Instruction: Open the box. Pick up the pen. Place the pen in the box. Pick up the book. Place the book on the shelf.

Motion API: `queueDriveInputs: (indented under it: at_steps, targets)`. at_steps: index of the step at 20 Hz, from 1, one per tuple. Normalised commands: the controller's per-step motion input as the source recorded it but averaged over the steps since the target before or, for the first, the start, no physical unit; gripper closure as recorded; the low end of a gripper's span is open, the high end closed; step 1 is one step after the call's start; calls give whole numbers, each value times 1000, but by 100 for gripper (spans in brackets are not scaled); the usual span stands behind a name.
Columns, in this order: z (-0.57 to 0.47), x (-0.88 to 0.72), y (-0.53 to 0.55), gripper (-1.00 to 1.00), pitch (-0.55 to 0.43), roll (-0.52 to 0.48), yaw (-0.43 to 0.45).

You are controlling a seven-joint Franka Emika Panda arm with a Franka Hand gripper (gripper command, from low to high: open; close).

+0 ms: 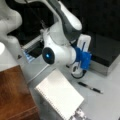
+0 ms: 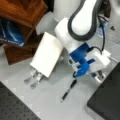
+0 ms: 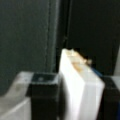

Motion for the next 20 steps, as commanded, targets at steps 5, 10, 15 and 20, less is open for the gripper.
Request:
queueDriveInputs:
  at_steps: [5, 10, 15, 20]
  targets:
    - [122, 34, 78, 100, 80, 79, -5]
    - [266, 48, 141, 100, 128, 24, 147]
    - [346, 86, 187, 100, 60, -57, 330]
    - [420, 140, 329, 100, -66, -229, 364]
